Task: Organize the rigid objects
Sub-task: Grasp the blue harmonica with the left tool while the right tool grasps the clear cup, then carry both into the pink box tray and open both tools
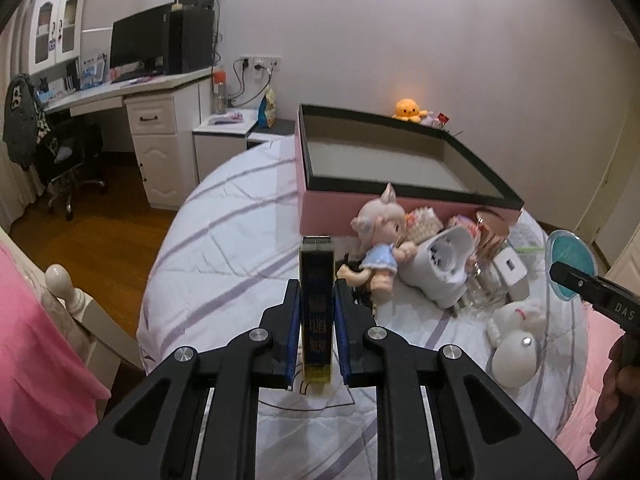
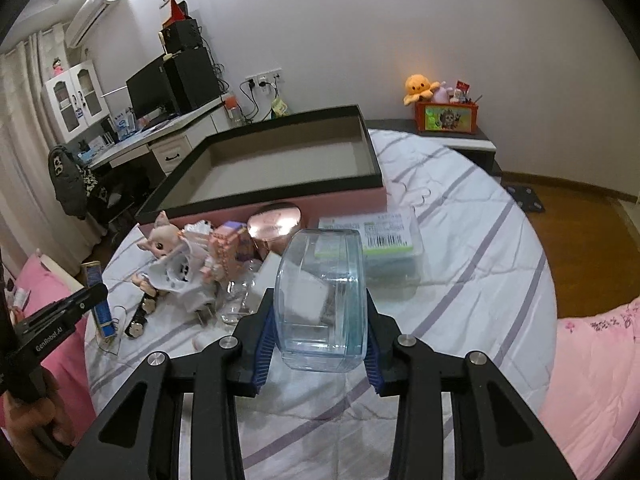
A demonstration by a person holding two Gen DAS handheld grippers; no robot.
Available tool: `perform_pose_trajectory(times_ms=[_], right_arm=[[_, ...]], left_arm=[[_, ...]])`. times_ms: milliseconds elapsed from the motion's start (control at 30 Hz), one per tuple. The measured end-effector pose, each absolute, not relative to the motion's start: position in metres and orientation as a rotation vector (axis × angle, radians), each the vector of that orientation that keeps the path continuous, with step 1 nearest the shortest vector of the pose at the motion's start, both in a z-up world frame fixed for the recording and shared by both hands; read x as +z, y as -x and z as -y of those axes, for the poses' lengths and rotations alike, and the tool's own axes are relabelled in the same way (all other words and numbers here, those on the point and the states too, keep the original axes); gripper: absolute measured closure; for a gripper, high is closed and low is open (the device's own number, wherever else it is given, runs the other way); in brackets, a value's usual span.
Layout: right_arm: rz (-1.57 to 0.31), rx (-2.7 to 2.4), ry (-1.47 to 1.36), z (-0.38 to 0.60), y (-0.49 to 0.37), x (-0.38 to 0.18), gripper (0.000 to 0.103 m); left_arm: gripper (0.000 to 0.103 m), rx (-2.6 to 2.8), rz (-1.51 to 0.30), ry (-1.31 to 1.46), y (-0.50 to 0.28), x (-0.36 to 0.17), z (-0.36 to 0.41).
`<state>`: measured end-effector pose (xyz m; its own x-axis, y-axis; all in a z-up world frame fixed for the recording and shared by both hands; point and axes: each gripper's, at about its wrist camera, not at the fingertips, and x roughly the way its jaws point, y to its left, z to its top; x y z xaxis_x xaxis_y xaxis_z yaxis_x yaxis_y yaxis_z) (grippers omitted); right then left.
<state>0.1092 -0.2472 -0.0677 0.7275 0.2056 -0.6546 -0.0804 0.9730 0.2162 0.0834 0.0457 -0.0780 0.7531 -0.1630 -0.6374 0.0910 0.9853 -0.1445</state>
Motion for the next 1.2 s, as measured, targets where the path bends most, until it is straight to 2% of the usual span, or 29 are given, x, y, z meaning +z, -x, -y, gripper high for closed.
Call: perform_pose_trajectory(times_ms=[433, 767, 967, 1200], right_arm=[[-0.666, 0.189, -0.121, 0.241, -0.117, -0.029, 0.065], [-0.615, 0.237, -0.055, 0.222, -0.176, 0.016, 0.065], [-0.688, 0.254, -0.048, 0.213, -0.231, 0.002, 0.065], [-0.821, 0.244, -0.052, 0.206, -0.286, -0.039, 0.065]], left_arm=[[0.088, -0.176, -0.598, 0.077, -0.082, -0.031, -0.032], [0.088, -0.22, -0.527, 0.06, -0.13, 0.02, -0.012], [0.088, -0.228, -0.594, 0.056, -0.187, 0.012, 0.003], [0.088, -0.219, -0.715, 0.064, -0.243, -0.03, 0.019]])
